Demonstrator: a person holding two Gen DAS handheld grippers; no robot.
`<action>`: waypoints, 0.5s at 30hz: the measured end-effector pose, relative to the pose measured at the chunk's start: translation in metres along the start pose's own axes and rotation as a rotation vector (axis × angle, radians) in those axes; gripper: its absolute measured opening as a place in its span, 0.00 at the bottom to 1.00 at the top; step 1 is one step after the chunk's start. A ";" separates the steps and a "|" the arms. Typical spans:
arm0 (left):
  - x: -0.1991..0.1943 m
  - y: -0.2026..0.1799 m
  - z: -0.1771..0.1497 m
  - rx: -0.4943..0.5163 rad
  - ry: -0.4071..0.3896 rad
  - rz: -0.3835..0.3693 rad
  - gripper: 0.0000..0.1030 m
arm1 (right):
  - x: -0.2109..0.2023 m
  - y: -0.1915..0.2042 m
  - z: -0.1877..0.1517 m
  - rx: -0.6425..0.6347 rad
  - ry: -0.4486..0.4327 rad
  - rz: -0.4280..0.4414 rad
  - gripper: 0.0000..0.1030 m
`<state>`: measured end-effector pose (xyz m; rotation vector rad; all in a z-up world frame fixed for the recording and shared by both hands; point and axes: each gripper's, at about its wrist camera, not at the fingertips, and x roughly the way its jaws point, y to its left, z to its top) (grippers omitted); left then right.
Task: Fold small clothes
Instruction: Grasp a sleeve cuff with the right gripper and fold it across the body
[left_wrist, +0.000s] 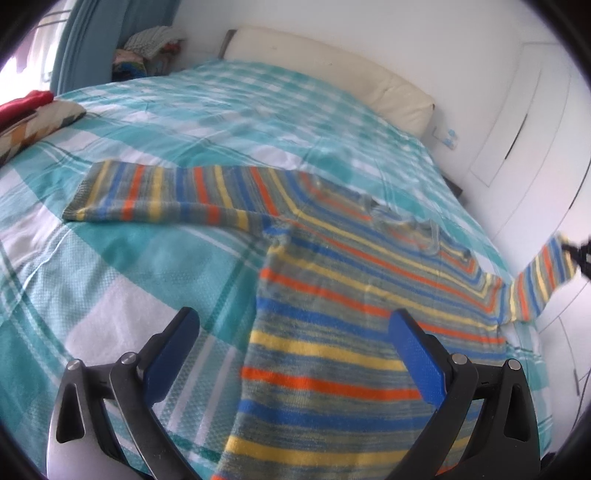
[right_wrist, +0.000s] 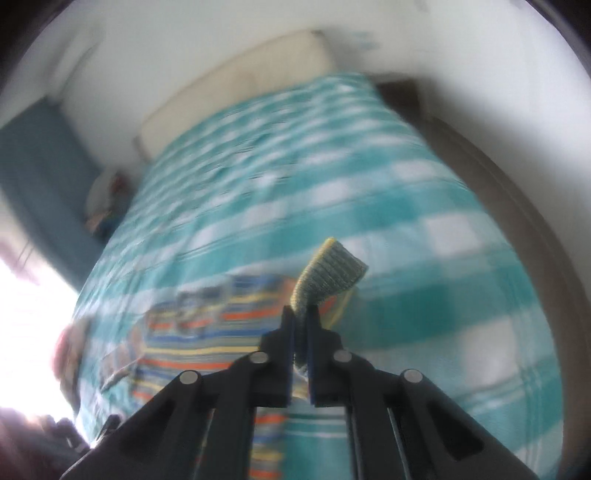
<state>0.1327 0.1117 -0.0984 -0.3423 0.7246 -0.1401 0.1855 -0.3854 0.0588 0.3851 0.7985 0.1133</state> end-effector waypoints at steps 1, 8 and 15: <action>0.000 0.001 0.000 -0.001 -0.002 0.003 0.99 | 0.014 0.030 0.006 -0.035 0.015 0.033 0.05; 0.005 0.009 0.000 -0.014 0.013 0.041 0.99 | 0.120 0.130 -0.007 0.075 0.196 0.494 0.67; 0.012 0.012 0.001 -0.042 0.042 0.042 0.99 | 0.104 0.091 -0.017 0.074 0.122 0.359 0.68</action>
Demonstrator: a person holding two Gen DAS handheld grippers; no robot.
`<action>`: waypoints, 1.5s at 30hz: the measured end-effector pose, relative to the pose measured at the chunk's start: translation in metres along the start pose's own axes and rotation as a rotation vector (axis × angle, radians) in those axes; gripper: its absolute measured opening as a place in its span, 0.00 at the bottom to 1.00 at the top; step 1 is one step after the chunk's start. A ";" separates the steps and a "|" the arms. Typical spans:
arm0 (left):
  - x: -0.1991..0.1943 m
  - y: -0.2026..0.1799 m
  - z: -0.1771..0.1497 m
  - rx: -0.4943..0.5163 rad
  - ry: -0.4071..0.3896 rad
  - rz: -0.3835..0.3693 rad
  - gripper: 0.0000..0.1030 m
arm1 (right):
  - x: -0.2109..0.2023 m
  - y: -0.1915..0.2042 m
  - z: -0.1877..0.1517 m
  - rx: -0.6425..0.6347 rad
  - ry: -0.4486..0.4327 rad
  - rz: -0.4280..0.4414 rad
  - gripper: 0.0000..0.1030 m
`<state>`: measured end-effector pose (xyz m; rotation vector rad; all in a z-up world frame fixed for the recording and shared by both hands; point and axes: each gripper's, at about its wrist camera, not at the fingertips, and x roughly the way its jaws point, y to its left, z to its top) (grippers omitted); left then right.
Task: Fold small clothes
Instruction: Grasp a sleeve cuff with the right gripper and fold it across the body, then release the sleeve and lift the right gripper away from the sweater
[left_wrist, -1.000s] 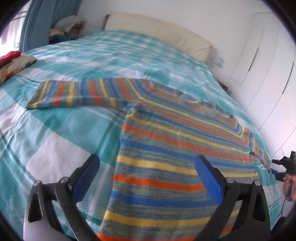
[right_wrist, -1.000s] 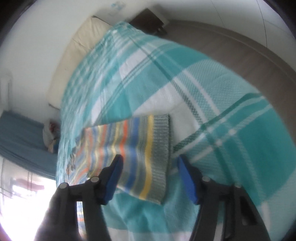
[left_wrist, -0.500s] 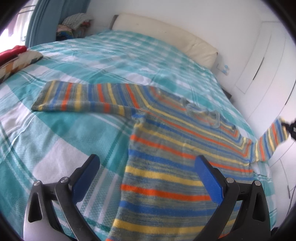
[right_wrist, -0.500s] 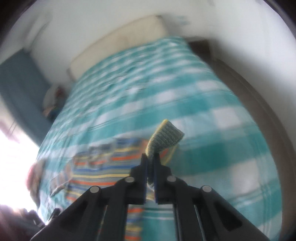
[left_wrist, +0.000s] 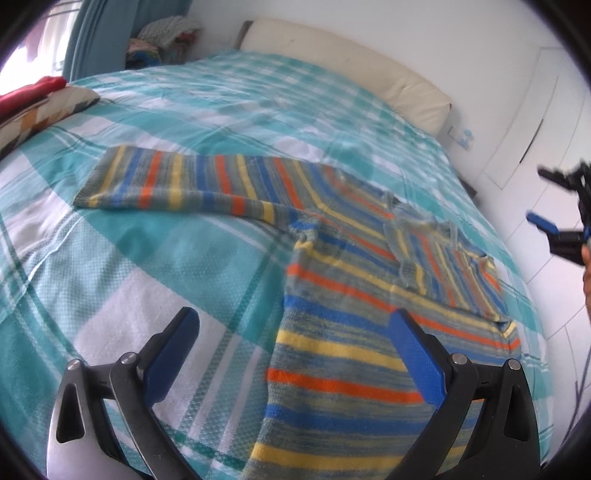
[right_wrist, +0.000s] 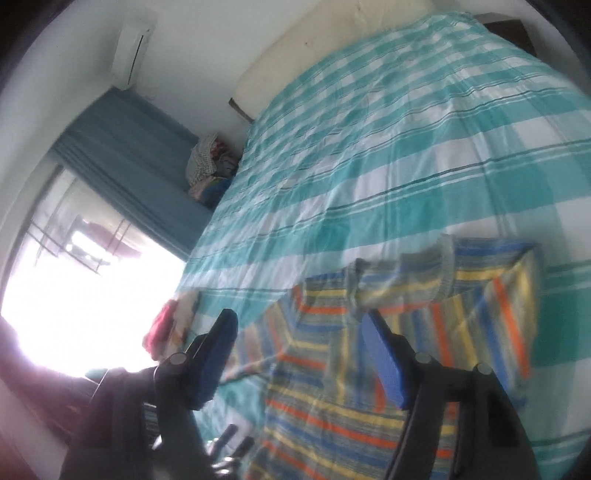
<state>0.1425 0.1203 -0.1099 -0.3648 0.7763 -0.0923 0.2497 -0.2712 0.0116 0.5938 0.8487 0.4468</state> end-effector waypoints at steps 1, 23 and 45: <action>0.001 -0.001 -0.001 -0.001 0.004 -0.001 0.99 | -0.010 -0.009 -0.007 -0.018 -0.009 -0.049 0.69; 0.014 -0.019 -0.021 0.098 0.064 0.036 0.99 | -0.011 -0.134 -0.107 -0.261 0.006 -0.639 0.66; 0.028 -0.033 -0.026 0.166 0.112 0.075 0.99 | 0.056 -0.128 -0.028 -0.091 0.152 -0.510 0.66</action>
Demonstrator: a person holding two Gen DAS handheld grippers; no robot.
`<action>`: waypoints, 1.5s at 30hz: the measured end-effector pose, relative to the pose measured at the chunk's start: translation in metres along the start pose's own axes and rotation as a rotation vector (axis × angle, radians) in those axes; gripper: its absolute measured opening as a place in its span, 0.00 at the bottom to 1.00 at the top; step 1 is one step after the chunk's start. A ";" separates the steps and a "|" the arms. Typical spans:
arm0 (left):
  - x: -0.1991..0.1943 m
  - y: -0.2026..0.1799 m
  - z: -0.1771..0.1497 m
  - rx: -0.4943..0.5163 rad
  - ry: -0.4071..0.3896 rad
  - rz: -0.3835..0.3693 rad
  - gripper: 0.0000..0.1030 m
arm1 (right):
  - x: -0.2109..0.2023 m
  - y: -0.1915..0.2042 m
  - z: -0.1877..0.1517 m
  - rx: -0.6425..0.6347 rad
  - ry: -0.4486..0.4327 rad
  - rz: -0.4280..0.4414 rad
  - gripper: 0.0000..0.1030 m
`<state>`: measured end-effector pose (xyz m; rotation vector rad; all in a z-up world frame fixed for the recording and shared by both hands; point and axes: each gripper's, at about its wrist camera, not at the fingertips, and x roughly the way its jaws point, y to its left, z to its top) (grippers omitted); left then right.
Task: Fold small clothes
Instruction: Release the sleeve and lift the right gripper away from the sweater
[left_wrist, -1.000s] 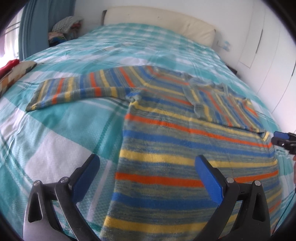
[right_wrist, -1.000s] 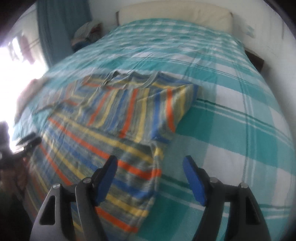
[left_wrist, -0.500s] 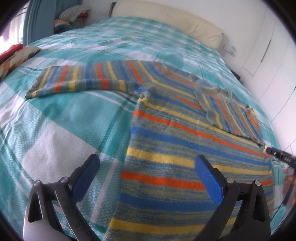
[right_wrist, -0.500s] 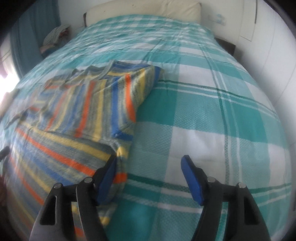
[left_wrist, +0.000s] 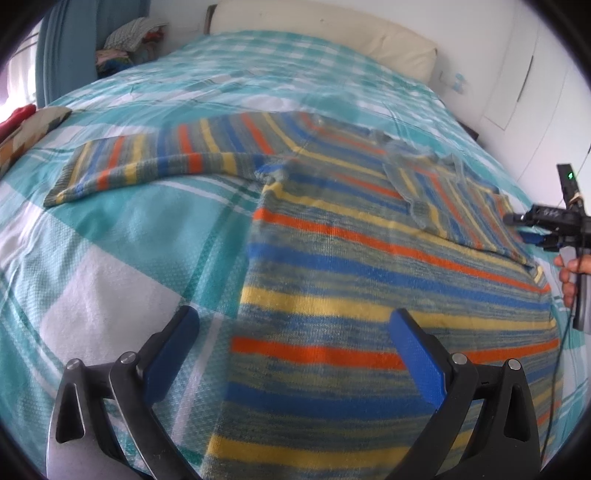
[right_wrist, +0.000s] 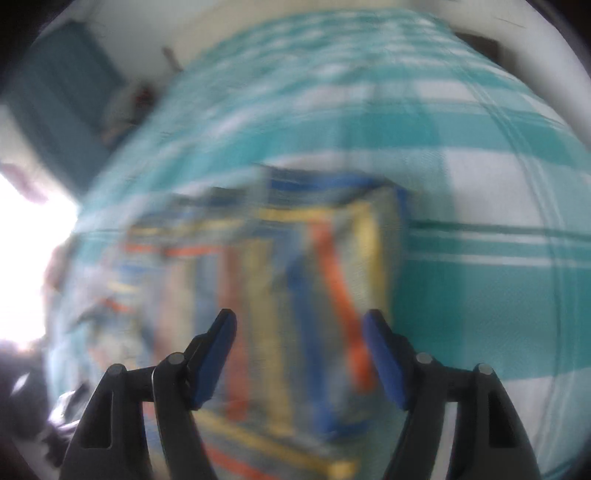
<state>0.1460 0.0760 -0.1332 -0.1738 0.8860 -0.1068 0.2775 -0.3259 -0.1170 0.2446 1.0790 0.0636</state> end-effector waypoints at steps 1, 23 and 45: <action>0.000 0.000 0.000 -0.001 0.001 0.000 0.99 | -0.004 -0.006 -0.001 0.012 -0.023 -0.007 0.59; 0.008 -0.012 -0.003 0.099 0.082 -0.024 1.00 | -0.109 -0.087 -0.212 0.046 -0.330 -0.230 0.84; -0.077 0.034 0.046 0.095 0.083 -0.200 0.99 | -0.107 -0.090 -0.210 0.035 -0.332 -0.205 0.95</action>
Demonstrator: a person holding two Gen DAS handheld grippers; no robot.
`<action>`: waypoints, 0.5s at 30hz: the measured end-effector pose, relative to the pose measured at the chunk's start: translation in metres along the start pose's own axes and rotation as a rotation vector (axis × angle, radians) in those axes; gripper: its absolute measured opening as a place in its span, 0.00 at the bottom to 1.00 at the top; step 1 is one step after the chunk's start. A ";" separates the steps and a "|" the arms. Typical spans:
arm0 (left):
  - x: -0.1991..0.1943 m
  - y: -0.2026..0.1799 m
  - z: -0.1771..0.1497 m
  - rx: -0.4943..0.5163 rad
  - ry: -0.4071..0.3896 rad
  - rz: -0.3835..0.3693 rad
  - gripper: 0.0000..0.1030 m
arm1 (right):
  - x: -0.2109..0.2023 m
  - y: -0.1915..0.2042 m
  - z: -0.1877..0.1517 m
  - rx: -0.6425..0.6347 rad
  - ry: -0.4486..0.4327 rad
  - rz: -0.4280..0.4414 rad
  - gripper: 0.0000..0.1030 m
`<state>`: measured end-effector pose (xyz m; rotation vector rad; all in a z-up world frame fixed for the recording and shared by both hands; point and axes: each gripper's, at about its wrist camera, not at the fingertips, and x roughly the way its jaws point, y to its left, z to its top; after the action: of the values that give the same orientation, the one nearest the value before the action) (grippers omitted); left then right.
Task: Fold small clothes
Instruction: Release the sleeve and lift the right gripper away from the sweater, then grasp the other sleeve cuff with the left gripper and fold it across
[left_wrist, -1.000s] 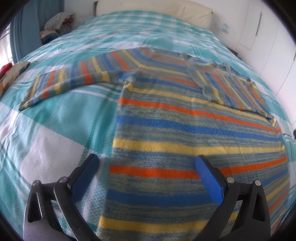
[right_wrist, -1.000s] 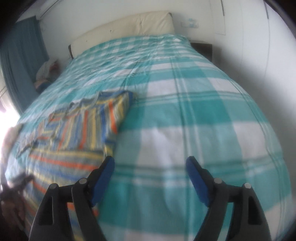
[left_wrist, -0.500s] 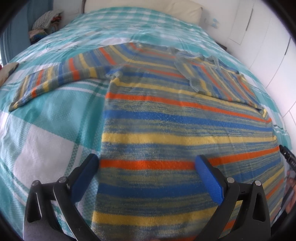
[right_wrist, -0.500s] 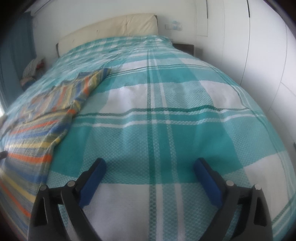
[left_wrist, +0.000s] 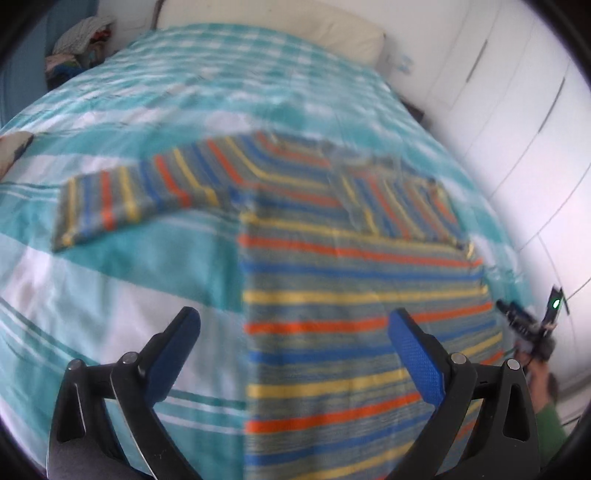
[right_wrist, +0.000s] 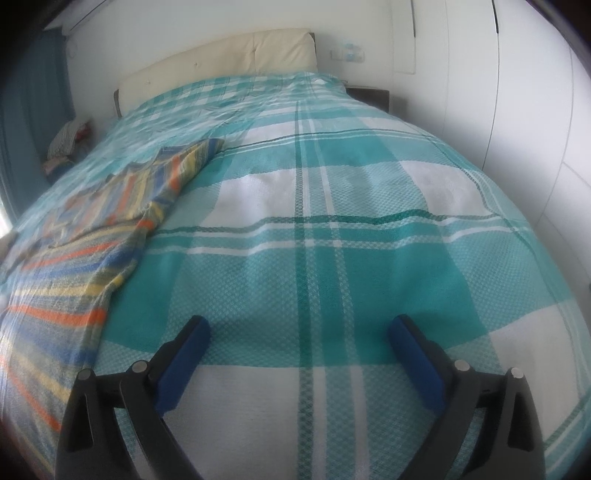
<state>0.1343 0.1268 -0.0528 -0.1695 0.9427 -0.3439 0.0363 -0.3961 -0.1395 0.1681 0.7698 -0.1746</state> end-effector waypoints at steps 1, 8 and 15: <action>-0.008 0.015 0.011 -0.015 -0.008 0.009 0.99 | 0.000 0.000 0.000 -0.002 0.001 0.000 0.96; 0.015 0.181 0.079 -0.312 0.021 0.177 0.97 | 0.000 0.002 0.000 -0.007 0.002 -0.006 0.96; 0.074 0.232 0.083 -0.430 0.106 0.225 0.84 | 0.000 0.003 0.000 -0.008 0.001 -0.008 0.96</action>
<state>0.2914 0.3159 -0.1278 -0.4372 1.1213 0.0623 0.0370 -0.3936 -0.1392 0.1573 0.7721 -0.1788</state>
